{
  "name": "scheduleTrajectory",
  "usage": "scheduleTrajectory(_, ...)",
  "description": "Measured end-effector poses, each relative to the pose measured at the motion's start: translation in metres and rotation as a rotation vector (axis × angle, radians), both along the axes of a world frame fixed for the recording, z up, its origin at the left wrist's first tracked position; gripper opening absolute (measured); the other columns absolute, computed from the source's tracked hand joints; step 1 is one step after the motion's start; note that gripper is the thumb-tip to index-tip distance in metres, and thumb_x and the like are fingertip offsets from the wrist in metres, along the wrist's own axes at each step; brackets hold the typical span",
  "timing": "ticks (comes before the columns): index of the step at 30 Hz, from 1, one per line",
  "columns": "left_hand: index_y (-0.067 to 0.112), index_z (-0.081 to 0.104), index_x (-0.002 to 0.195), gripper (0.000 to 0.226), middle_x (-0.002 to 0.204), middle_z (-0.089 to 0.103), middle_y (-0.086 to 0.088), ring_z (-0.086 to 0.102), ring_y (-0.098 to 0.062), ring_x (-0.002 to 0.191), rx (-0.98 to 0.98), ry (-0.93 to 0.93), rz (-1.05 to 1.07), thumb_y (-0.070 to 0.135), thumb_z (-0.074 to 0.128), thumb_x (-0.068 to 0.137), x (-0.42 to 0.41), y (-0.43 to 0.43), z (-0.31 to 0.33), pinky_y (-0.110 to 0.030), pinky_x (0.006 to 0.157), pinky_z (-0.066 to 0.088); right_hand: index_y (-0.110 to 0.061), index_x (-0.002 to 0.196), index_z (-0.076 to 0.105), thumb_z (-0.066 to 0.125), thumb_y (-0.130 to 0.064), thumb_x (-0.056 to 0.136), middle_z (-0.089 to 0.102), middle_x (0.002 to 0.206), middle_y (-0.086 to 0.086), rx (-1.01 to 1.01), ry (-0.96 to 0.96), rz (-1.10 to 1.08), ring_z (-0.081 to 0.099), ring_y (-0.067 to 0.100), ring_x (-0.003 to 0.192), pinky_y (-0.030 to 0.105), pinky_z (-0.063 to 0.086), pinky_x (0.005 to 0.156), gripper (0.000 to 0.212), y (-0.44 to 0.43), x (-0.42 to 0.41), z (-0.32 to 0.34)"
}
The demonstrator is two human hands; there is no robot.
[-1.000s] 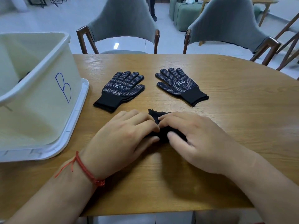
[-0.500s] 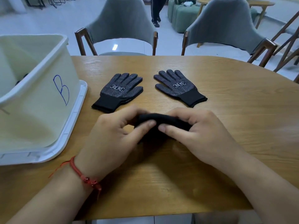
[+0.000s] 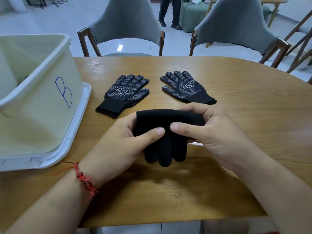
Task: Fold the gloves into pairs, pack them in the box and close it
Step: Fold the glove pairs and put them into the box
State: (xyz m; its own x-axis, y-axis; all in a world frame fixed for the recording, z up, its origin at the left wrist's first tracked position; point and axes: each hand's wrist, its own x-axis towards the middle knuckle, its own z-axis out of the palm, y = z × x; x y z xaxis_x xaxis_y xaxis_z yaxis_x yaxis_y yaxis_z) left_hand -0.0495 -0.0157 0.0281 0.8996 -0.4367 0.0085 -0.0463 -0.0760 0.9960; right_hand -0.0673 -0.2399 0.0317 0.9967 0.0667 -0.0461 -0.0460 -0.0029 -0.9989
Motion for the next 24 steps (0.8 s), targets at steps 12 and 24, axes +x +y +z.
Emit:
scheduleTrajectory(12, 0.02, 0.074, 0.114, 0.025, 0.101, 0.076, -0.019, 0.067, -0.025, 0.081, -0.097, 0.029, 0.119, 0.019, 0.07, 0.089, 0.003, 0.005, 0.001, -0.031, 0.064, 0.058, -0.007, 0.131, 0.069, 0.064, 0.007, 0.089, 0.075, 0.11, 0.01, 0.344, 0.11, 0.213, 0.074, 0.021, 0.096, 0.034, 0.061, 0.09, 0.044, -0.01, 0.007, 0.0)
scheduleTrajectory(24, 0.012, 0.072, 0.094, 0.038, 0.133, 0.072, -0.012, 0.072, -0.034, 0.115, -0.296, 0.179, -0.054, -0.011, 0.042, 0.095, 0.006, 0.011, 0.003, -0.032, 0.074, 0.059, -0.018, 0.09, 0.084, 0.045, 0.005, 0.104, 0.076, 0.123, 0.021, 0.275, 0.148, 0.1, 0.075, 0.033, 0.099, 0.043, 0.063, 0.089, 0.048, -0.007, 0.008, -0.004)
